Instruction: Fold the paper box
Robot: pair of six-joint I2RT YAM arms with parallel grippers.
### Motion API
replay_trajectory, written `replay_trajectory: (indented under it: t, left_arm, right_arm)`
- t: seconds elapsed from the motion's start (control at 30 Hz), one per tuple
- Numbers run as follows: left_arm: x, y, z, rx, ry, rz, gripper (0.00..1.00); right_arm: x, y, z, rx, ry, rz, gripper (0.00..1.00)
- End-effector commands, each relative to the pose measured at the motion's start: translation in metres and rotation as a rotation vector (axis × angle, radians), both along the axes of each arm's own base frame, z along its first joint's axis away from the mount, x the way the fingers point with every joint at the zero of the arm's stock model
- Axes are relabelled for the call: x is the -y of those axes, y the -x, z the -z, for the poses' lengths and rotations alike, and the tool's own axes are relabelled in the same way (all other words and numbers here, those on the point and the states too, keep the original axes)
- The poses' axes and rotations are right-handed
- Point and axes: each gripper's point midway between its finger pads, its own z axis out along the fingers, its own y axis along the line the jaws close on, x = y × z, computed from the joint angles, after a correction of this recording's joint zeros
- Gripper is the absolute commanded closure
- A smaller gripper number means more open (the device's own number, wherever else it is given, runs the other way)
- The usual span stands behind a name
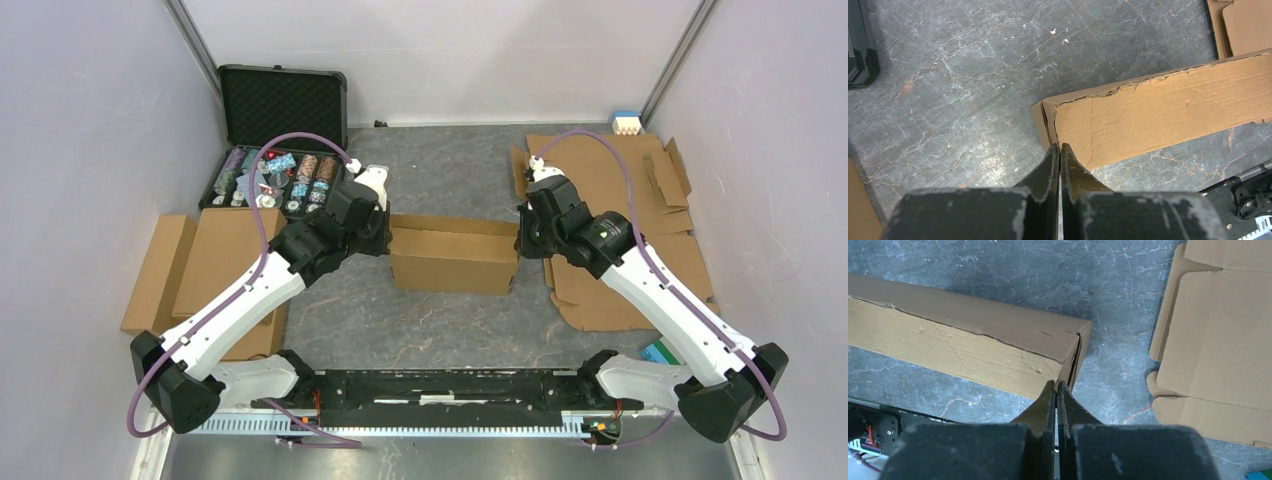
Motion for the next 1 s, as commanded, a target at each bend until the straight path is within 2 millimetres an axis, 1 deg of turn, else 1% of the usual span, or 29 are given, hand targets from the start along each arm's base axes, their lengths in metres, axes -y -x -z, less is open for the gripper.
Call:
replay_trajectory:
  t: [0.0,0.13,0.4,0.9,0.97]
  left_arm:
    - [0.015,-0.001,-0.015,0.018,0.069,0.035,0.98]
    - [0.015,-0.001,-0.014,0.016,0.068,0.036,0.98]
    - [0.015,-0.003,-0.013,0.016,0.061,0.033,0.98]
    - [0.015,-0.005,-0.007,0.009,0.043,0.027,0.98]
    - [0.015,-0.005,-0.008,0.008,0.045,0.028,0.98]
  right_arm:
    - [-0.005,0.005,0.003,-0.006,-0.031,-0.006,1.0]
    - [0.003,0.003,0.003,0.01,0.014,0.001,1.0]
    - [0.006,0.0,0.005,0.02,0.047,-0.02,1.0]
    - [0.004,-0.005,-0.019,0.054,0.053,-0.047,1.0]
    - [0.003,-0.005,-0.019,0.056,0.048,-0.048,1.0]
